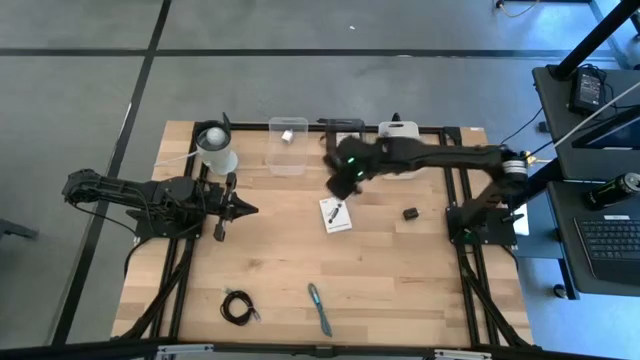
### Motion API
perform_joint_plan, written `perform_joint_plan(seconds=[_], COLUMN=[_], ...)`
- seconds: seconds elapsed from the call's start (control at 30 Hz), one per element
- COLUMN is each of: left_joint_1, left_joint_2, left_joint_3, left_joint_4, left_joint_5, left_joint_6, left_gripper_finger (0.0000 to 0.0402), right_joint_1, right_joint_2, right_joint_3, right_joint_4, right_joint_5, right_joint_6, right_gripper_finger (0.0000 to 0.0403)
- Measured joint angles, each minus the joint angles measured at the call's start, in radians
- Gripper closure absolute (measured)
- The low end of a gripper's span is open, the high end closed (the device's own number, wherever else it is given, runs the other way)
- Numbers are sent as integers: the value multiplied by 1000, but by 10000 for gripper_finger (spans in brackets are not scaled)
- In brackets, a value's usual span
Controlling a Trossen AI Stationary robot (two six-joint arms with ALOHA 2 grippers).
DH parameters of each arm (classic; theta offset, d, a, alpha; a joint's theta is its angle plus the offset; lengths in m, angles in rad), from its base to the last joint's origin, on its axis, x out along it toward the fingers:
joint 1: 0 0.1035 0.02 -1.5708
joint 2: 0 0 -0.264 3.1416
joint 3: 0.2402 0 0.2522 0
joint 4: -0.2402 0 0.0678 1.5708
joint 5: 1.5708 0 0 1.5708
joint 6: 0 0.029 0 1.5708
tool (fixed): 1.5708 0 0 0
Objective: Pick and place items into bin
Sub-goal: Put the top black charger cable into the white bin
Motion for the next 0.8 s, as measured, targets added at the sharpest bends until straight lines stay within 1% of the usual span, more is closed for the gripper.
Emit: perform_joint_plan(seconds=[0.17, 0.27, 0.37, 0.43, 0.57, 0.7, 0.8], left_joint_1=[0, 0, 0, 0, 0, 0, 0], left_joint_2=[0, 0, 1, 1, 1, 1, 1], left_joint_3=[0, 0, 0, 0, 0, 0, 0], left_joint_4=[0, 0, 5, 11, 11, 11, 11], left_joint_5=[-26, -37, -78, -113, -180, -236, -277], left_joint_6=[0, 0, 0, 0, 0, 0, 0], left_gripper_finger=[398, 400, 399, 398, 400, 398, 399], right_joint_1=[-115, -203, -307, -385, -551, -668, -719], right_joint_2=[-197, -312, -408, -444, -440, -353, -267], right_joint_3=[-189, -290, -365, -397, -418, -418, -418], right_joint_4=[26, 48, 70, 75, 74, 67, 51], right_joint_5=[-3, -4, -4, -11, -93, -164, -186], right_joint_6=[-1, -17, -30, -54, -141, -260, -341], right_gripper_finger=[360, 360, 360, 360, 360, 360, 360])
